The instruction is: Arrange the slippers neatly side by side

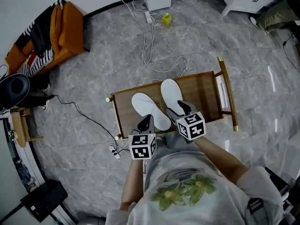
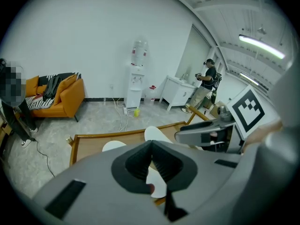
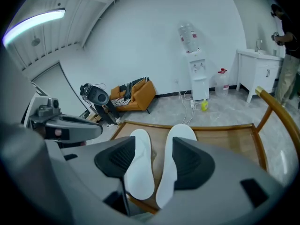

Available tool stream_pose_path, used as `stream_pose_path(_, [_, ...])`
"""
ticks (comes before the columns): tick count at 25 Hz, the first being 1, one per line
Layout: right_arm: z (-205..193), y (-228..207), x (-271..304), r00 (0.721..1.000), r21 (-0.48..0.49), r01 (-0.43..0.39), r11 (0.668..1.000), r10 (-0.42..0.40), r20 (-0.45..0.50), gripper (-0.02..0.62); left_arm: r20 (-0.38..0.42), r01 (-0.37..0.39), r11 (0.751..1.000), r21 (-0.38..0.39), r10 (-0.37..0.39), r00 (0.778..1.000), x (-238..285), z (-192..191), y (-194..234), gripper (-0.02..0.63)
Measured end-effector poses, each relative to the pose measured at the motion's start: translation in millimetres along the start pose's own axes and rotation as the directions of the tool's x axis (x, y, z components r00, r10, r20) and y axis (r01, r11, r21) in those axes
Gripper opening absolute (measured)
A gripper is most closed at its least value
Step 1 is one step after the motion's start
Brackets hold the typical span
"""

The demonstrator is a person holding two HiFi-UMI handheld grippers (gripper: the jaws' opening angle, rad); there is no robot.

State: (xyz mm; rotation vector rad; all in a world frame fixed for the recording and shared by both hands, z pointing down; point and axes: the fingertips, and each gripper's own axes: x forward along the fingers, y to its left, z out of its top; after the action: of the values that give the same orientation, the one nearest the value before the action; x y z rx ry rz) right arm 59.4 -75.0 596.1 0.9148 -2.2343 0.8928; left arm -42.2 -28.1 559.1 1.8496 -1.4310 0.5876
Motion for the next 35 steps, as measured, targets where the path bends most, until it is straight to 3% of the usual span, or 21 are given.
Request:
stream_pose_path(14, [-4,50,11,0.993,-0.041,-0.113,0.993,0.112,-0.02,0.236,0.038,-0.087,0.995,-0.039,0.089,0.995,-34,3,44,0.015])
stream_pose_path(22, [-14,65,32,0.989,-0.062,-0.129,0.99,0.125,-0.074,0.239,0.011,-0.049,0.999,-0.024,0.049,0.999,-38,-3,56,0.015])
stream_pose_path(28, [-28,79,56,0.969,-0.115,-0.201,0.973,0.181,-0.166,0.241,-0.022,-0.007,1.0,-0.006,0.007,1.0,-31,-14,62,0.014])
stream_pose_path(35, [-45,76,85,0.963,-0.152,-0.184,0.971,0.147,-0.225,0.242,-0.061,0.044,0.999,0.025,-0.042,0.997,-16,-30,68,0.015])
